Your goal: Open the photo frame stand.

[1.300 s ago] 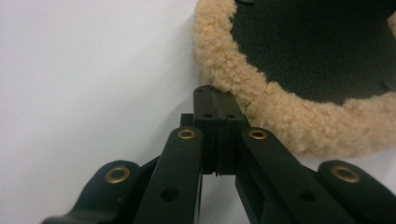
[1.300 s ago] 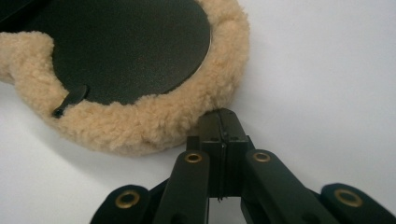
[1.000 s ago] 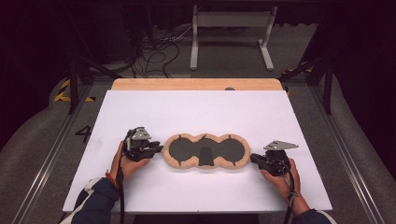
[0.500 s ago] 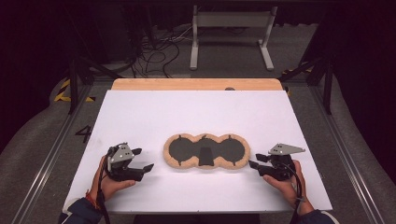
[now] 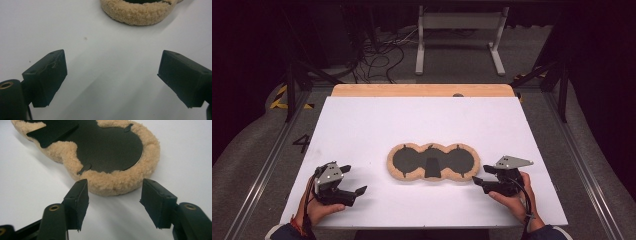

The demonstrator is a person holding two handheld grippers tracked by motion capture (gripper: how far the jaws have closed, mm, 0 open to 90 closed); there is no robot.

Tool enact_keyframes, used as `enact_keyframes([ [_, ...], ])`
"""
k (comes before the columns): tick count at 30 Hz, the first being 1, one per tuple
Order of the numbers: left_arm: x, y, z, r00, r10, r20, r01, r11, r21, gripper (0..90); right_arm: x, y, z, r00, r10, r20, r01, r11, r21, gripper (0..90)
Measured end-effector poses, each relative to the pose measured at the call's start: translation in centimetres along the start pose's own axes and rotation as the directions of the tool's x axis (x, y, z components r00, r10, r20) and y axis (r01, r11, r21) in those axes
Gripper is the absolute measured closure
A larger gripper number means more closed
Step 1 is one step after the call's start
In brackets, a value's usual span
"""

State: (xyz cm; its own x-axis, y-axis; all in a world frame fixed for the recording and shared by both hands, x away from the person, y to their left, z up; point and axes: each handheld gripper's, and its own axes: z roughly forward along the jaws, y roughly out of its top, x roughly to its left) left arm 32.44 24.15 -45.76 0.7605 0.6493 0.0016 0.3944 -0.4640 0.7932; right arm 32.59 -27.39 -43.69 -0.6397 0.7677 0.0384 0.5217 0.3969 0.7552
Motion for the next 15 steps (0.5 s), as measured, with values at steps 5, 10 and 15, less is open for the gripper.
enact_keyframes([
  [5, -0.4, 0.2, 0.1, 0.9999, 0.010, -0.003, -0.010, 0.9999, 0.006, 9.8, 0.6, 0.1, -0.4, 0.9990, -0.016, -0.041, 0.016, 1.000, -0.012, 51.7],
  [10, -0.8, 0.3, 0.5, 0.9997, 0.024, 0.005, -0.024, 0.9994, 0.023, 10.0, 1.8, 0.3, -0.2, 0.9948, -0.014, -0.101, 0.013, 1.000, -0.012, 62.6],
  [15, -0.7, 0.2, 0.9, 0.9994, 0.033, 0.007, -0.033, 0.9985, 0.044, 10.2, 3.3, 1.1, 1.2, 0.9891, -0.020, -0.146, 0.024, 0.999, 0.021, 68.0],
])
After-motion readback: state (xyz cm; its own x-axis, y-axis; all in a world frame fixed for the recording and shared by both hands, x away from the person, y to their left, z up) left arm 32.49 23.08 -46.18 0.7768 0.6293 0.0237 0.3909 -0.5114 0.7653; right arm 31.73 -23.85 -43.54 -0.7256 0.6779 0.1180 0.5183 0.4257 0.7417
